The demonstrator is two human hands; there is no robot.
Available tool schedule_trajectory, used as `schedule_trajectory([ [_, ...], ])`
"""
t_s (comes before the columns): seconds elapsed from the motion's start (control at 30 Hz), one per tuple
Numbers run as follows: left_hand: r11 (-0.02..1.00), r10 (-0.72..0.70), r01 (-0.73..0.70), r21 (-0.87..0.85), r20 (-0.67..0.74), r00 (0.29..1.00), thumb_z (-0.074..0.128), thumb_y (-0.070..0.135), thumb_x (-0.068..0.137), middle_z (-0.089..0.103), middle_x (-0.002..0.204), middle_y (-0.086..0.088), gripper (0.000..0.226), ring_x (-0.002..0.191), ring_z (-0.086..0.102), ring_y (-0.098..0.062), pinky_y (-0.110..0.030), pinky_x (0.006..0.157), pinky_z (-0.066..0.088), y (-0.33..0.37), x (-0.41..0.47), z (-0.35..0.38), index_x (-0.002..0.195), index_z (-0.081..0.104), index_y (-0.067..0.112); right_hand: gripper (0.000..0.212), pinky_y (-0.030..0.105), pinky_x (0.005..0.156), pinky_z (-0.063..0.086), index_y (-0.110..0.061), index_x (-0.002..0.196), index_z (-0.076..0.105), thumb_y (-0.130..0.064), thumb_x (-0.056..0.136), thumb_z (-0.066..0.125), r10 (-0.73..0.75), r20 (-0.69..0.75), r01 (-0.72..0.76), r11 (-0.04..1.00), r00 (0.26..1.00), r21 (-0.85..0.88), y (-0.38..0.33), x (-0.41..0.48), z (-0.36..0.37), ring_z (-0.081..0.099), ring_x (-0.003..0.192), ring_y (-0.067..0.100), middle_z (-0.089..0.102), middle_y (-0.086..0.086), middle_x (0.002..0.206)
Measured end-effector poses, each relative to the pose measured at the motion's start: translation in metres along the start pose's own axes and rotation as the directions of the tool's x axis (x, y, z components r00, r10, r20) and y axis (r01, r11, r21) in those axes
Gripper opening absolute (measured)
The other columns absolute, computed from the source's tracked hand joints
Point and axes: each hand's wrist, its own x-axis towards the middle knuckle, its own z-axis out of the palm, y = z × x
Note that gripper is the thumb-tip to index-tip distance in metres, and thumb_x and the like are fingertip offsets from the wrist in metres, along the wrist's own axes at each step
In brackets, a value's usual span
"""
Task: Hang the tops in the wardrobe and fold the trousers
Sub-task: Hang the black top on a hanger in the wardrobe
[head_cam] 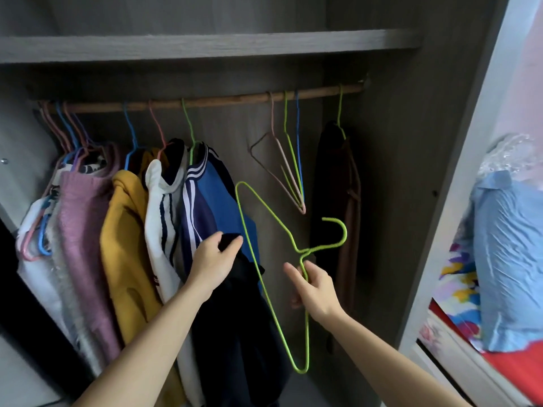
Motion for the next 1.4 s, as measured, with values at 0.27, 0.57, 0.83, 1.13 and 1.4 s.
schedule_trajectory([
  [0.27,0.98,-0.004,-0.033,0.195,0.187,0.982,0.06,0.02,0.076,0.057,0.085,0.011,0.024,0.075,0.057,-0.006,-0.021,0.067,0.046,-0.011,-0.013,0.024,0.094,0.055,0.036,0.049,0.052,0.058,0.056,-0.006,0.066,0.045,-0.043,0.096,0.058,0.036,-0.039,-0.043,0.98,0.999,-0.196,0.013,-0.01,-0.031,0.052,0.046,0.015,0.043,-0.008,0.047],
  [0.57,0.996,-0.019,0.003,0.09,0.176,0.984,0.054,0.016,0.091,0.062,0.085,-0.006,0.004,0.075,0.059,-0.022,-0.036,0.069,0.047,-0.028,-0.011,0.033,0.091,0.051,0.015,0.031,0.032,0.049,0.038,-0.032,0.087,0.064,-0.055,0.098,0.047,-0.14,-0.058,0.128,0.976,0.988,-0.175,0.012,-0.032,-0.06,0.045,0.049,0.01,0.057,-0.004,0.06],
  [0.83,0.991,0.048,-0.05,0.125,0.016,0.999,0.056,0.032,0.098,0.059,0.087,0.004,0.012,0.081,0.058,-0.017,-0.034,0.072,0.046,-0.046,-0.014,0.056,0.094,0.051,0.022,0.021,0.033,0.068,0.055,-0.033,0.087,0.077,-0.042,0.094,0.06,-0.019,0.167,0.095,0.88,0.986,-0.465,-0.02,-0.042,-0.094,0.065,0.068,0.014,0.073,-0.005,0.075],
  [1.13,0.933,0.253,-0.257,0.251,0.05,0.966,0.063,0.019,0.096,0.051,0.101,-0.002,0.026,0.085,0.053,-0.015,-0.016,0.079,0.038,-0.038,-0.02,0.072,0.12,0.071,0.015,0.024,0.042,0.08,0.06,-0.03,0.087,0.079,-0.04,0.096,0.059,0.089,0.218,0.062,0.796,0.972,-0.602,-0.044,-0.043,-0.124,0.07,0.078,0.02,0.074,-0.002,0.084],
  [1.4,0.882,0.213,-0.189,0.432,-0.007,0.977,0.052,0.034,0.101,0.06,0.087,-0.004,0.028,0.083,0.058,-0.026,-0.033,0.065,0.041,-0.036,-0.032,0.081,0.122,0.069,0.026,0.023,0.023,0.053,0.046,-0.037,0.076,0.078,-0.047,0.09,0.063,0.083,0.182,0.059,0.75,0.98,-0.659,-0.058,-0.054,-0.152,0.058,0.057,0.013,0.067,-0.001,0.065],
])
